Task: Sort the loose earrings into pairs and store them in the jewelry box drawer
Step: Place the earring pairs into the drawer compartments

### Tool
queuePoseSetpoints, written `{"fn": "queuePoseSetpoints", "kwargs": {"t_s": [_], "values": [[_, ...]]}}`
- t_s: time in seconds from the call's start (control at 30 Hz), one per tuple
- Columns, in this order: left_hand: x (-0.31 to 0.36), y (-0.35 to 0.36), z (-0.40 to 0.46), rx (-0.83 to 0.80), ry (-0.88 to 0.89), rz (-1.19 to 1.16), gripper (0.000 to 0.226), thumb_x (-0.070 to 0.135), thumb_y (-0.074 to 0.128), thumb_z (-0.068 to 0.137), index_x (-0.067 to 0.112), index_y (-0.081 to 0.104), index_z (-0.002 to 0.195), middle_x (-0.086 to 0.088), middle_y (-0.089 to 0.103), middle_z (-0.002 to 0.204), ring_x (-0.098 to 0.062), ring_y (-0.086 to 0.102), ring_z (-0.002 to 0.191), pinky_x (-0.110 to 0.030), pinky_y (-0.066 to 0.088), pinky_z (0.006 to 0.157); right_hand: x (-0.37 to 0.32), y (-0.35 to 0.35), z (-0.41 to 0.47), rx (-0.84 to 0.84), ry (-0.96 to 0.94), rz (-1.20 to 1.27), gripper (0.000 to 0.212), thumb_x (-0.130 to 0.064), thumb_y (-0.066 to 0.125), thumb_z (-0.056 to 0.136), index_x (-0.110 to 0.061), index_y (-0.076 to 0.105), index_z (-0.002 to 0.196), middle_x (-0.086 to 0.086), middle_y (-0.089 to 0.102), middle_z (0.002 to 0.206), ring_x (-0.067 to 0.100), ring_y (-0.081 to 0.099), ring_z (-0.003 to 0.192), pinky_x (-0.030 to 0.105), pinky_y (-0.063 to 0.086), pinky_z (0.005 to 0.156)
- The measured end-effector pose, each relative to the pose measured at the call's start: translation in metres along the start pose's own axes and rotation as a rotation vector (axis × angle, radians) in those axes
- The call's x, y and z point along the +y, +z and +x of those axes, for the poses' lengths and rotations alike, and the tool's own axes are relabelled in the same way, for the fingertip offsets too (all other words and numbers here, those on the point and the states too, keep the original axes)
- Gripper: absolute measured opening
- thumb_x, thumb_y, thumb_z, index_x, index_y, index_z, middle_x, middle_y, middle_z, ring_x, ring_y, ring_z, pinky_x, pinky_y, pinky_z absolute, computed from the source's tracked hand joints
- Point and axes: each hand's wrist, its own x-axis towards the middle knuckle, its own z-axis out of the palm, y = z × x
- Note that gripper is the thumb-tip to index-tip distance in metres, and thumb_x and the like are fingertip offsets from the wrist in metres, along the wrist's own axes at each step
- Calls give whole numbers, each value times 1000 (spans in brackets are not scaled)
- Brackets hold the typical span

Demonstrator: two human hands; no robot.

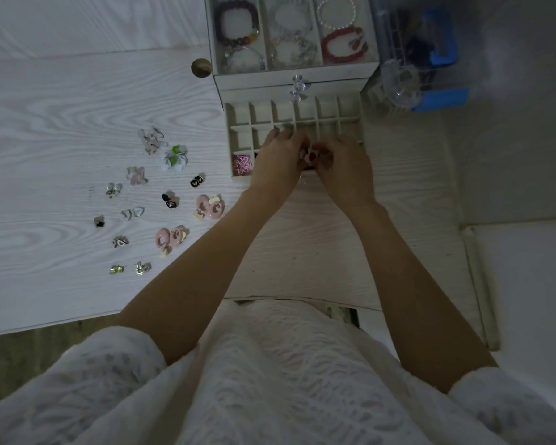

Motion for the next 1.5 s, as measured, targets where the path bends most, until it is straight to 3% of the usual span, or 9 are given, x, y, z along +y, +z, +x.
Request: {"fn": "queuePoseSetpoints", "kwargs": {"t_s": [0.17,0.4,0.67,0.83,1.03,1.13,1.27,1.37,1.5], "values": [[-6,-3,2,-42,30,40,17,18,65,82,8,66,96,-14,66,97,-30,55,97,-33,43,76,-2,0,4,-10,-33,-92,22,-17,59,85,-12,66,105,13,61,106,32,53,105,41,46,81],[-9,-4,7,-11,32,-26,28,5,61,78,11,61,105,-8,69,100,-30,55,101,-39,48,81,2,3,6,-29,-1,-17,19,-18,63,83,-14,69,100,13,62,102,31,56,98,29,39,74],[-4,-5,5,-18,-54,-112,29,9,60,75,10,62,104,-9,65,105,-28,54,100,-30,40,85,-7,9,2,-15,69,-123,19,-21,58,85,-17,68,101,9,61,106,29,51,107,27,27,72],[-17,-28,-30,29,34,-216,25,6,57,79,9,63,102,-8,66,95,-25,55,87,-26,39,71,-7,10,11,-47,83,-108,18,-22,63,80,-16,71,96,11,65,99,31,57,97,35,44,77],[-54,-56,-94,171,-97,-246,15,16,56,89,16,66,100,6,65,84,-6,51,75,-21,39,64,-32,8,-31,73,-99,53,16,-17,56,87,-13,65,100,6,64,97,20,54,90,23,34,74],[-82,-62,-125,205,-216,-210,16,21,54,88,19,65,99,3,67,86,-11,56,79,-27,45,66,-65,21,-49,-56,-287,123,17,-11,57,87,-12,64,103,6,62,95,9,50,77,19,34,67],[-108,-64,-137,127,-228,-83,28,11,60,79,14,64,107,-7,65,100,-24,58,91,-29,45,75,-97,55,-52,-279,-390,37,38,-14,59,85,-10,53,122,10,55,115,25,57,99,29,42,69],[-113,-62,-130,-6,-205,22,43,6,64,75,10,59,118,-16,61,112,-36,54,101,-39,44,84,-110,76,-46,-303,-396,-117,47,-24,60,84,-13,46,127,8,51,120,27,56,101,35,46,66],[-114,-56,-120,-79,-226,104,31,14,64,79,13,63,110,-14,60,108,-36,51,100,-40,43,84,-112,93,-44,-305,-372,-223,47,-27,65,83,-11,46,123,9,52,118,28,58,97,34,42,62]]}}
